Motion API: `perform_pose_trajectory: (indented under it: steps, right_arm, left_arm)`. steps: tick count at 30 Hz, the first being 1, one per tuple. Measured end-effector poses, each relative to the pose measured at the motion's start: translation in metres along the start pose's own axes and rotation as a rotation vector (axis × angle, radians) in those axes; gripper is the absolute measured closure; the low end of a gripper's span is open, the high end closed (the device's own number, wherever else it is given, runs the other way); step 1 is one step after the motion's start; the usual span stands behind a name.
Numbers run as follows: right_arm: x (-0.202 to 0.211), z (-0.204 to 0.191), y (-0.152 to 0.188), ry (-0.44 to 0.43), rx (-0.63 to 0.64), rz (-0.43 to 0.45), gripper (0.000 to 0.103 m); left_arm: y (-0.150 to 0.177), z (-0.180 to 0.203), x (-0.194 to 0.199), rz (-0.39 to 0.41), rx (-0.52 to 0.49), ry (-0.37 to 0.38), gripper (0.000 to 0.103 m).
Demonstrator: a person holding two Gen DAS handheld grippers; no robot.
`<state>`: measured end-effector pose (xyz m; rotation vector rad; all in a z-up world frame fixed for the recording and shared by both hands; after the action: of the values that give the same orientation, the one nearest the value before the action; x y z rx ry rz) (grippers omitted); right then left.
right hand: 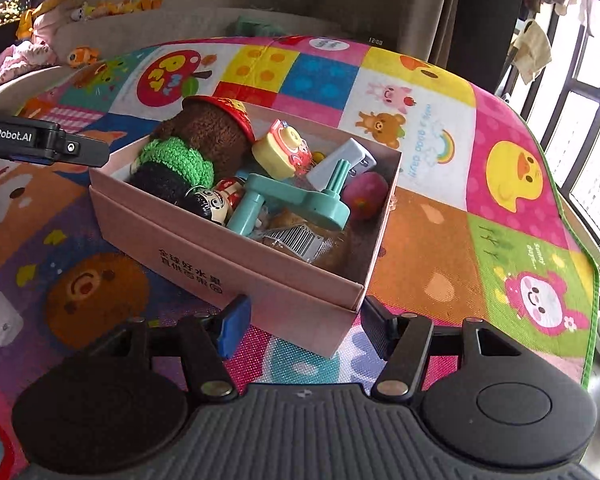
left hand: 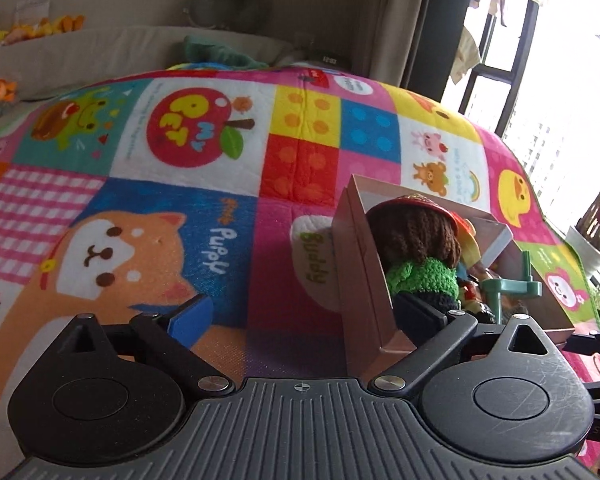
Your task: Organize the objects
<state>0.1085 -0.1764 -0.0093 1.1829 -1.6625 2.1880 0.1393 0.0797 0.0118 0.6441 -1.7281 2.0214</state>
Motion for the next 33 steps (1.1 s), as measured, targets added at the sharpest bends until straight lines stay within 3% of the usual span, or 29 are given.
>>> perform_pose_trajectory:
  steps: [10, 22, 26, 33]
  right_arm:
    - [-0.009, 0.003, -0.001, 0.019, 0.003, 0.004, 0.041]
    - [-0.002, 0.013, 0.005, 0.002, -0.084, 0.025, 0.041]
    - [0.008, 0.013, 0.011, 0.002, -0.106, 0.025, 0.030]
    - [0.034, 0.003, 0.031, -0.029, -0.157, 0.021, 0.024]
  left_arm:
    - [0.002, 0.003, -0.002, -0.005, -0.006, -0.005, 0.002]
    - [0.000, 0.008, -0.005, -0.010, -0.028, -0.038, 0.002]
    - [0.000, 0.009, -0.007, -0.013, -0.030, -0.049, 0.002]
    - [-0.001, 0.011, -0.002, -0.005, -0.033, -0.061, 0.004]
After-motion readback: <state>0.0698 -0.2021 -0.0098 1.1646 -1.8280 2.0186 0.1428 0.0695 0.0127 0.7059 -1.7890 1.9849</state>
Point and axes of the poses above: each gripper's, at about its wrist camera, not at the fingertips, and x roughly against the way its jaws point, z to its right, y to its underside, the point moved 6 cm from there along -x, roughly the way its jaws point, and after that the axes turned 9 degrees about -y, right-handed, at the moved point
